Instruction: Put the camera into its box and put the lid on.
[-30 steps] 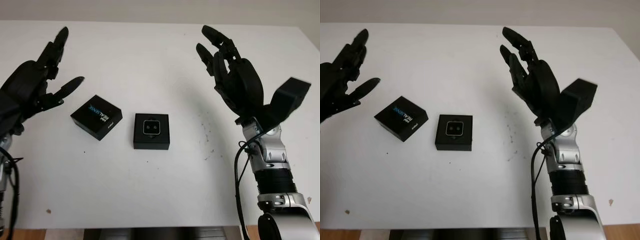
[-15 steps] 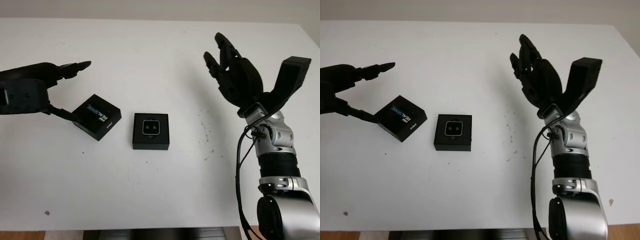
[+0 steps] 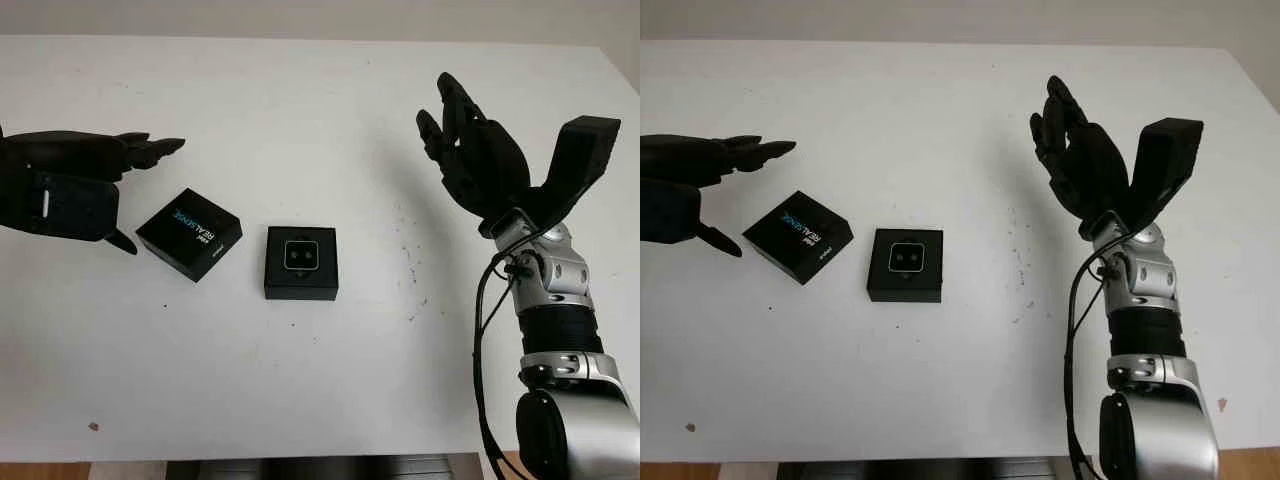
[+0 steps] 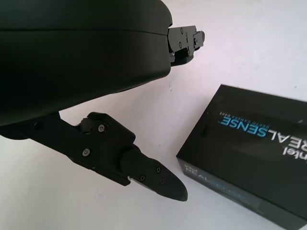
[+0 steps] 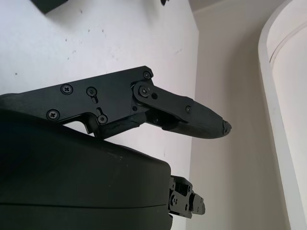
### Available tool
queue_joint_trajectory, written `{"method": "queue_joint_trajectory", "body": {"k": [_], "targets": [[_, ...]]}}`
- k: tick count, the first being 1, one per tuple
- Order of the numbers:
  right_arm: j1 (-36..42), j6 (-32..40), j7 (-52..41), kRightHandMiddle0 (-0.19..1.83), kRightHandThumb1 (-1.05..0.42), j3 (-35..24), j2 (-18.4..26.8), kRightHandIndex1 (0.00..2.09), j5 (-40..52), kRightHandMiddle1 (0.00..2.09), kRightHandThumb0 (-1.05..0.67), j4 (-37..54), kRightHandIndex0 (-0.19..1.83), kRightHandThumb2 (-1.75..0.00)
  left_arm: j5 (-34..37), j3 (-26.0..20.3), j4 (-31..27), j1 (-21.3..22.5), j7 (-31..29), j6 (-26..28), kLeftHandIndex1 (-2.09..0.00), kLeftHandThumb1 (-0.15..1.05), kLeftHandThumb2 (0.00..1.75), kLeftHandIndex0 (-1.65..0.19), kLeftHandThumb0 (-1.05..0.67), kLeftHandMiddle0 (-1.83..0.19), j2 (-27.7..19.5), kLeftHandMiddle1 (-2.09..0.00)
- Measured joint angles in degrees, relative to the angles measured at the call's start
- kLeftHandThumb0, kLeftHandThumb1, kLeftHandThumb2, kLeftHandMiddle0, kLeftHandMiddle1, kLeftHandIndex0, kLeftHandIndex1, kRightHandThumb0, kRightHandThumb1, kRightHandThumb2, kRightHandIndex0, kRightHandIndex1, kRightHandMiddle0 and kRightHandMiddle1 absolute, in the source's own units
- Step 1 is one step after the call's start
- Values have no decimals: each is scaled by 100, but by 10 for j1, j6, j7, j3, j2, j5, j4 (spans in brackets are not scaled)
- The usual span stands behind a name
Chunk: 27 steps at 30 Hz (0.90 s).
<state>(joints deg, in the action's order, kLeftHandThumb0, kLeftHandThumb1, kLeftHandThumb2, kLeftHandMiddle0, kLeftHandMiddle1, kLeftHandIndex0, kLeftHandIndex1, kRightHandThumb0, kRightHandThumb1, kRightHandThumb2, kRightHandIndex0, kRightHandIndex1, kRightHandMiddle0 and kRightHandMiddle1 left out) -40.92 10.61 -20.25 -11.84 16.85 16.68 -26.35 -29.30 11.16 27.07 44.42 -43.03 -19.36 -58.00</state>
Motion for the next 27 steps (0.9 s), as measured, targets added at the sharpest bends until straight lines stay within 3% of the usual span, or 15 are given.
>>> {"method": "queue_joint_trajectory", "body": {"k": [6,18,27], "targets": [[3,-10,1,-14,-105,2,0,5,-16,7,-57,-1,-9,-76,3,5,38,8,17,-36,-3,84,6,19,-40,19,16,-3],[6,-21,0,-13,-105,2,-1,6,-23,7,-59,-7,-7,-75,35,9,80,8,42,-23,-5,85,6,15,-38,16,62,-5],[6,-26,1,-12,-105,2,-1,6,-26,6,-58,-18,-5,-75,18,22,107,13,47,-34,-5,85,5,17,-43,17,66,-5]]}}
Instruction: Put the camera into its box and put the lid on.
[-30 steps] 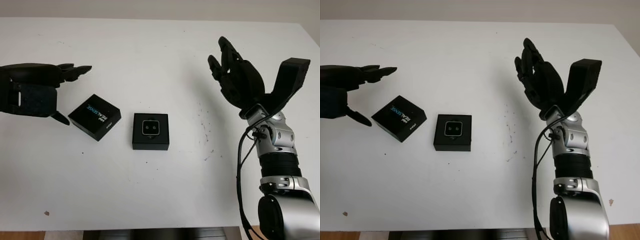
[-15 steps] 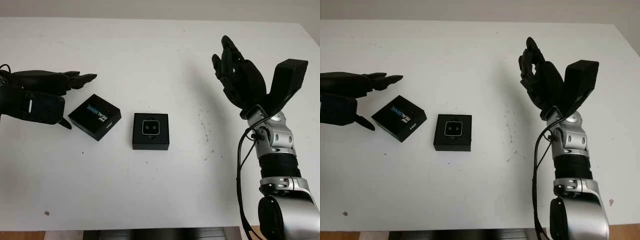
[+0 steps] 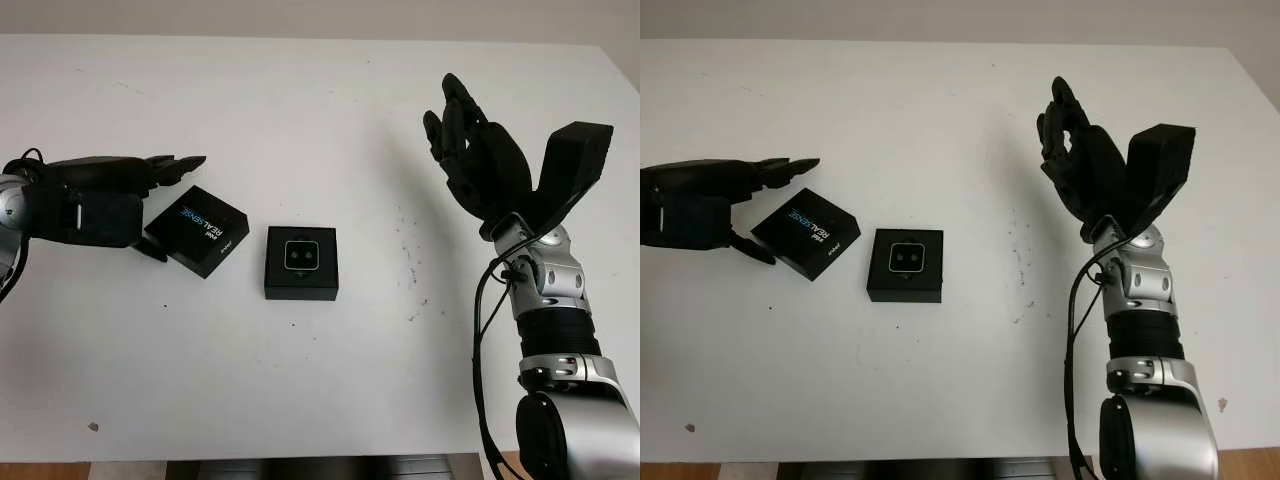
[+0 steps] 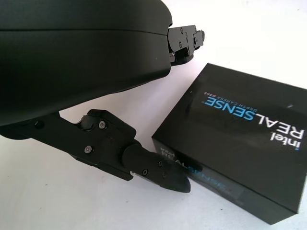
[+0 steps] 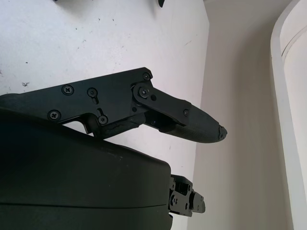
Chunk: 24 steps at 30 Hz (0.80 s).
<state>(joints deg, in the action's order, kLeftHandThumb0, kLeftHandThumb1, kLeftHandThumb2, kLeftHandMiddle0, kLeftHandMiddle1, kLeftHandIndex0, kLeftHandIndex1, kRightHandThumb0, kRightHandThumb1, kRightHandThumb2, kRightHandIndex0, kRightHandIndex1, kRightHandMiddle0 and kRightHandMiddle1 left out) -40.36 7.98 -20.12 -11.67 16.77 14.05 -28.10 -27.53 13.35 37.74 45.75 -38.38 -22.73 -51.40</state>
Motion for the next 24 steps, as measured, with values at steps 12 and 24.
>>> {"method": "queue_joint_trajectory", "body": {"k": [12,24], "targets": [[5,6,12,-7,-105,-1,-2,8,5,7,-59,12,-2,-74,-41,26,15,29,14,-20,-9,83,5,6,-35,-3,9,-11],[13,10,6,-5,-105,-1,-2,8,6,7,-58,13,1,-74,-70,40,-10,36,2,8,-6,84,5,9,-33,0,10,-6]]}}
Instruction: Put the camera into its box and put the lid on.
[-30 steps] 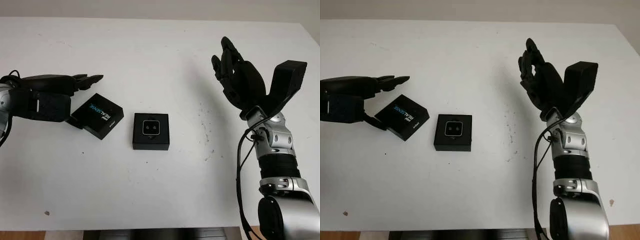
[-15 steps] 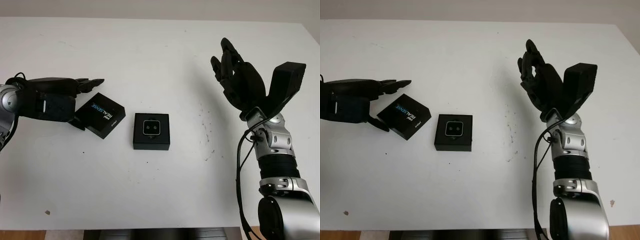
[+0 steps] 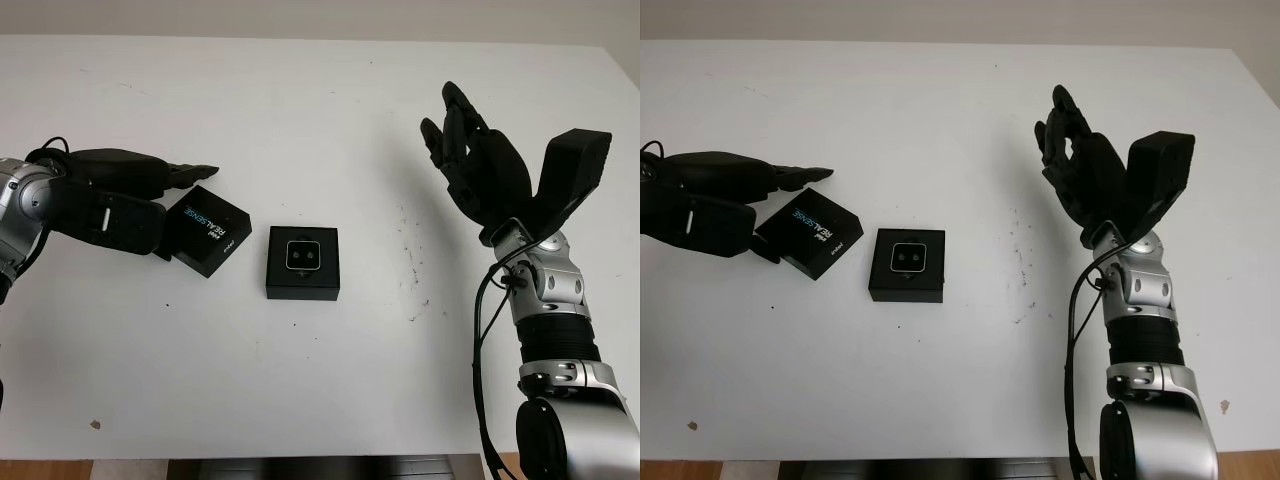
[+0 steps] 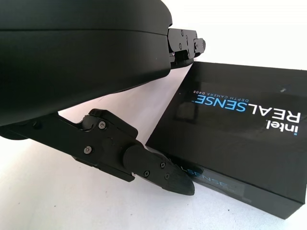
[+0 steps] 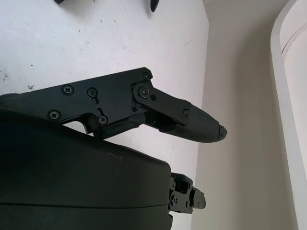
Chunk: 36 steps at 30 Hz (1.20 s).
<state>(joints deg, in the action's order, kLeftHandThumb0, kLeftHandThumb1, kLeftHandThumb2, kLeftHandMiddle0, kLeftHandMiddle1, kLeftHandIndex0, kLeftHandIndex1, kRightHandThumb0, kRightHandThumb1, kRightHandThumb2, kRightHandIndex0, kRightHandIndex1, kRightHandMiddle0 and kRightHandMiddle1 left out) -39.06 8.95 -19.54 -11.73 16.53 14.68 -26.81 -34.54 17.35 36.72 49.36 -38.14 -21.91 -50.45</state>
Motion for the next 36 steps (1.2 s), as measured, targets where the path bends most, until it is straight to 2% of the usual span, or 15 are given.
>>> {"method": "queue_joint_trajectory", "body": {"k": [6,17,19,21,23,26,27,29,30,31,32,33,34,36], "targets": [[0,18,0,-5,-105,-2,0,7,5,7,-59,1,1,-74,9,0,-5,0,-10,3,-6,84,5,8,-35,-1,1,-6],[6,31,-3,-5,-105,-2,0,7,7,6,-59,12,1,-73,33,-1,-13,-3,-24,-1,-11,85,6,-13,-33,-19,0,-14],[8,33,-3,-5,-105,-2,0,7,7,6,-59,14,1,-73,38,-1,-17,-5,-24,-5,-8,85,5,-19,-33,-13,0,-32],[10,33,-3,-5,-105,-2,0,7,6,6,-59,17,1,-73,41,-2,-23,-8,-24,-5,-6,86,6,-23,-33,11,0,-81],[11,33,-4,-5,-105,-1,0,7,5,6,-59,17,1,-73,44,-4,-36,-14,-26,-3,-7,87,6,-25,-32,17,-1,-92],[12,33,-8,-5,-105,-1,0,6,5,6,-59,17,0,-73,59,-10,-50,-25,-28,0,-8,88,6,-29,-29,19,-1,-97],[12,33,-9,-5,-105,-1,0,6,5,6,-59,17,0,-73,71,-14,-52,-30,-33,-1,-9,88,6,-30,-28,19,-1,-98],[13,33,-10,-5,-105,-1,0,6,4,6,-59,17,0,-73,110,-28,-51,-39,-48,-2,-12,89,6,-34,-28,19,3,-113],[13,33,-10,-5,-105,-1,0,6,3,5,-59,17,-1,-73,131,-36,-49,-42,-57,-1,-17,89,6,-35,-29,19,7,-124],[13,33,-10,-5,-105,-1,0,6,3,6,-59,17,0,-73,148,-42,-47,-43,-65,4,-55,89,5,-21,-33,19,12,-137],[13,33,-10,-5,-105,-1,0,6,2,6,-59,17,0,-73,162,-49,-46,-44,-71,11,-81,89,5,-10,-35,19,16,-144],[13,32,-10,-5,-105,-1,0,6,2,6,-59,17,0,-73,174,-54,-46,-45,-75,21,-99,90,6,-5,-37,19,21,-150],[13,32,-10,-5,-105,-1,0,6,1,6,-59,17,0,-72,181,-58,-46,-46,-78,28,-113,91,6,-2,-40,19,24,-159],[13,30,-9,-4,-105,-1,0,6,-1,6,-59,17,0,-72,190,-65,-49,-49,-79,45,-123,93,6,-1,-42,19,31,-168]]}}
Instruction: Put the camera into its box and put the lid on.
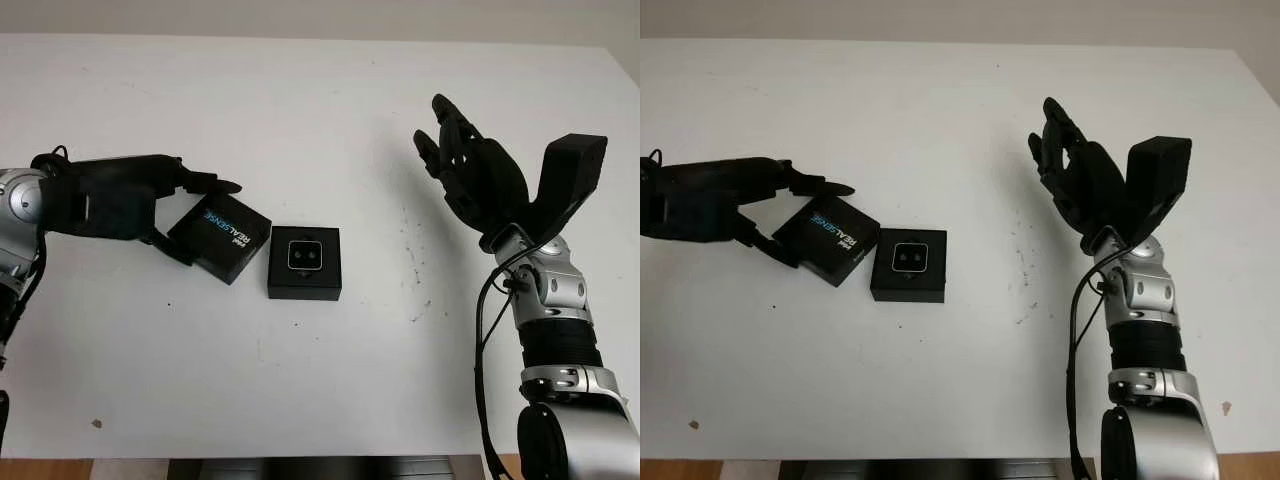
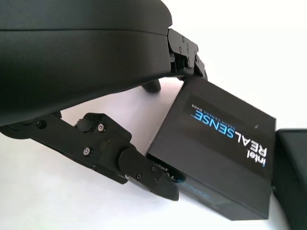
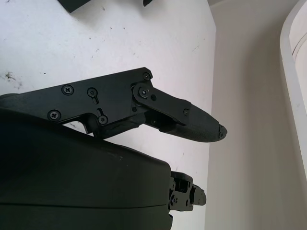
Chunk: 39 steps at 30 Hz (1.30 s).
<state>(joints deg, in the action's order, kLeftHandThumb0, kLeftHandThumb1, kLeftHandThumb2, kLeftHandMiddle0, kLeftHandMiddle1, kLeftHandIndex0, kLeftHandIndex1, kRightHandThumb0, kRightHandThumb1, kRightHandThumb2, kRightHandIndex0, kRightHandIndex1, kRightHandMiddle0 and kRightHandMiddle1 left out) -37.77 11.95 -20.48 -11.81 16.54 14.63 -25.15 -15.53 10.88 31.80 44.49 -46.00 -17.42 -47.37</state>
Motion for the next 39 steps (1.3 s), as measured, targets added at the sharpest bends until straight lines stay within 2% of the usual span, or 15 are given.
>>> {"method": "queue_joint_trajectory", "body": {"k": [5,9,11,13,18,24,29,30,32,34,36,39], "targets": [[0,-1,-1,-5,-105,0,0,5,0,6,-61,-1,-1,-72,14,-15,-7,-13,0,41,-143,101,7,-3,-46,8,2,-179],[0,-6,-4,-5,-105,1,0,5,-1,6,-63,-7,-1,-70,15,-20,-8,-21,0,41,-158,105,21,-1,-41,15,2,-189],[0,-7,-7,-5,-105,1,0,5,-1,6,-64,-12,-1,-69,16,-23,-10,-26,0,39,-166,105,25,2,-38,17,2,-203],[0,-11,-10,-5,-105,1,0,6,-1,6,-64,-16,0,-69,18,-25,-10,-31,2,40,-168,105,26,4,-37,16,2,-208],[0,-15,-14,-5,-105,1,0,5,-1,5,-65,-22,-1,-68,20,-27,-10,-37,6,48,-165,105,24,9,-39,15,2,-205],[0,-25,-23,-5,-105,1,0,5,0,5,-64,-32,-1,-68,20,-32,-9,-42,30,59,-180,105,26,6,-36,9,2,-200],[0,-24,-25,-4,-105,-1,-1,6,7,6,-64,-32,0,-66,76,-81,-10,-64,68,83,-184,105,29,-1,-34,4,23,-207],[0,-22,-23,-4,-105,-1,-1,6,7,6,-65,-32,0,-66,90,-93,-11,-67,74,88,-180,105,28,-1,-34,7,29,-198],[0,-20,-22,-4,-105,-1,-2,5,7,6,-65,-32,-1,-66,112,-114,-15,-73,91,89,-166,105,27,-7,-36,10,37,-148],[1,-20,-22,-5,-105,-1,-2,5,7,6,-66,-32,-2,-66,128,-134,-35,-84,114,98,-167,105,25,-9,-38,5,47,-101],[2,-23,-23,-5,-105,0,-3,4,7,6,-66,-32,-3,-66,135,-143,-56,-93,130,106,-170,105,25,-8,-39,0,53,-75],[3,-27,-24,-5,-105,1,-3,4,6,5,-67,-32,-3,-67,137,-147,-79,-107,145,110,-173,105,25,-6,-39,-2,59,-61]]}}
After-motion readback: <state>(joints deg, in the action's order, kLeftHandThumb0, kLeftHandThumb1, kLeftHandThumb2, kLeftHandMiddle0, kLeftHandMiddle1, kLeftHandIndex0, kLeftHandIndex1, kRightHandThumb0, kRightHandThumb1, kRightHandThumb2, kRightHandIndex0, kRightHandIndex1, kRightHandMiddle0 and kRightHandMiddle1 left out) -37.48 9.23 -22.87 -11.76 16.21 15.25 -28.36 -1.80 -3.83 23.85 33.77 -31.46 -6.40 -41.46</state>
